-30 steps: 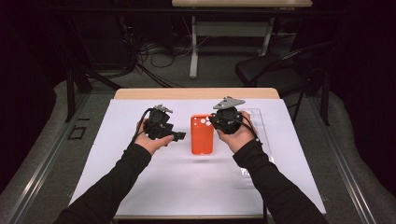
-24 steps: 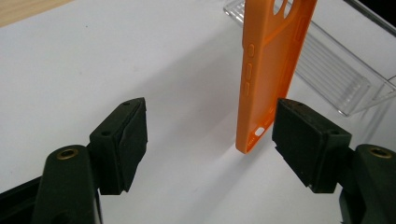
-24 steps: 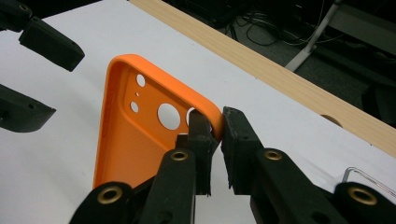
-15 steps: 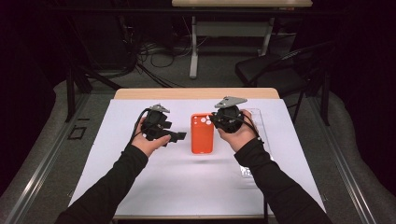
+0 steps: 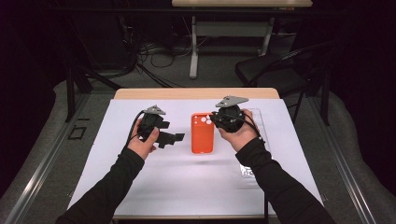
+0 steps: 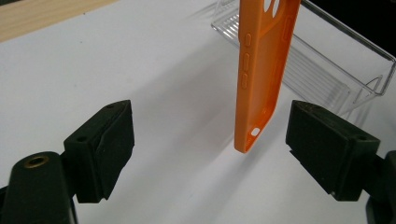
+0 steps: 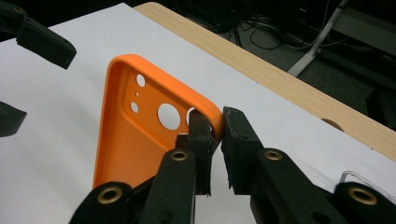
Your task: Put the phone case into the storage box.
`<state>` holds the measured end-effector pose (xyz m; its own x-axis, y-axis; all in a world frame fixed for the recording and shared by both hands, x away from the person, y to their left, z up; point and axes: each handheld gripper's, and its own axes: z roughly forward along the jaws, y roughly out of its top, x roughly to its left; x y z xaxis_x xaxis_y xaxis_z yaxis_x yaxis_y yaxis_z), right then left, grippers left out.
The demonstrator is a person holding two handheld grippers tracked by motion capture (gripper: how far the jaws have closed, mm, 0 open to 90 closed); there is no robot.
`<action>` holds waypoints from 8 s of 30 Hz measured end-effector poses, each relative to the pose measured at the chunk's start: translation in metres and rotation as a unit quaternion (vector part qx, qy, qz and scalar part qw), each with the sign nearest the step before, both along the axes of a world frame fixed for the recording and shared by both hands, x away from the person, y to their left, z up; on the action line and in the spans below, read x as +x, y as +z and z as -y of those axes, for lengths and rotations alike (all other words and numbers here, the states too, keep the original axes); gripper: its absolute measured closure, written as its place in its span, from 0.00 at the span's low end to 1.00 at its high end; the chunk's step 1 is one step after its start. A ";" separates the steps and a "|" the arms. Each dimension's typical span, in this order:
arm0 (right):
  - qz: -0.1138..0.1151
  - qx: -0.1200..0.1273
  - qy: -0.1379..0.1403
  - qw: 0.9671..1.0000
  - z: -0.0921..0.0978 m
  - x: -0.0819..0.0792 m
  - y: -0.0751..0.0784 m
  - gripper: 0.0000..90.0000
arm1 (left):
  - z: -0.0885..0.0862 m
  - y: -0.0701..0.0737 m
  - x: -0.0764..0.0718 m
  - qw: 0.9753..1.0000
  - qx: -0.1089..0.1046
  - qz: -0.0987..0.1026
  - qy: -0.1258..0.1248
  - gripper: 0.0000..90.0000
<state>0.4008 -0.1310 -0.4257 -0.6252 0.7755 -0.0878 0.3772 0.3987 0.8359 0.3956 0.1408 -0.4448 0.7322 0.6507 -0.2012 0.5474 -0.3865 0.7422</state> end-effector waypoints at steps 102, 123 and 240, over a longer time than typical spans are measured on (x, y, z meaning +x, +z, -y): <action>0.026 -0.005 -0.081 0.996 0.144 0.031 0.043 0.92 | -0.004 -0.009 -0.004 1.000 0.011 -0.011 0.000 0.18; 0.029 -0.004 -0.095 0.995 0.157 0.055 0.028 0.92 | -0.002 -0.012 -0.003 1.000 0.014 -0.014 -0.003 0.18; 0.135 -0.033 -0.073 0.988 0.165 0.085 -0.051 0.74 | -0.007 -0.024 -0.003 0.999 0.024 -0.029 0.005 0.18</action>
